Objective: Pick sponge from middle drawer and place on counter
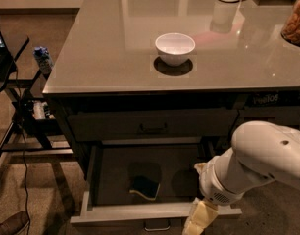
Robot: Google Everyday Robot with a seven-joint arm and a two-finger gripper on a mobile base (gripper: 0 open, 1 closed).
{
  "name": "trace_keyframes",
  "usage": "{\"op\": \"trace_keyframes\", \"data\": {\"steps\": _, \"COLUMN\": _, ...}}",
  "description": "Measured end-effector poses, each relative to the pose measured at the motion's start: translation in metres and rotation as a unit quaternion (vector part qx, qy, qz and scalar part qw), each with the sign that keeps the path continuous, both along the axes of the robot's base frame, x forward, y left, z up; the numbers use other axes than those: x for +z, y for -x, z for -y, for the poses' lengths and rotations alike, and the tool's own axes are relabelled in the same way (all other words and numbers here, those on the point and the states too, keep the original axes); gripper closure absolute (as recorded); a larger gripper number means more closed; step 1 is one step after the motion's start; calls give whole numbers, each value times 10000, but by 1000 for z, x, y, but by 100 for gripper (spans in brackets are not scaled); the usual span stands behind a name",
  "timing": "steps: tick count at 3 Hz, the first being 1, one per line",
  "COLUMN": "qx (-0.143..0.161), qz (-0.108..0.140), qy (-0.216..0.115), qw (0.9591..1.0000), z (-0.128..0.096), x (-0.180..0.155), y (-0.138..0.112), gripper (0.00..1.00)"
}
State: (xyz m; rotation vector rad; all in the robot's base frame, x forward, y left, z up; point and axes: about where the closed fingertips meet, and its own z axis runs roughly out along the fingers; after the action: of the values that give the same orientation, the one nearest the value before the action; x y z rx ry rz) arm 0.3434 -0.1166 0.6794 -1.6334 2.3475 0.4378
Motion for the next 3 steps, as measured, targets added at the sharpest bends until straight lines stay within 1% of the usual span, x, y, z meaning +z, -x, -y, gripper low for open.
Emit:
{"op": "trace_keyframes", "data": {"steps": 1, "qx": -147, "qz": 71, "qy": -157, "qw": 9997, "z": -17, "x": -33, "y": -13, "gripper": 0}}
{"op": "trace_keyframes", "data": {"steps": 2, "qx": -552, "qz": 427, "qy": -477, "qw": 9964, "z": -43, "x": -90, "y": -66, "gripper": 0}}
{"op": "trace_keyframes", "data": {"steps": 3, "qx": -552, "qz": 426, "qy": -476, "qw": 9964, "z": -43, "x": -90, "y": -66, "gripper": 0}}
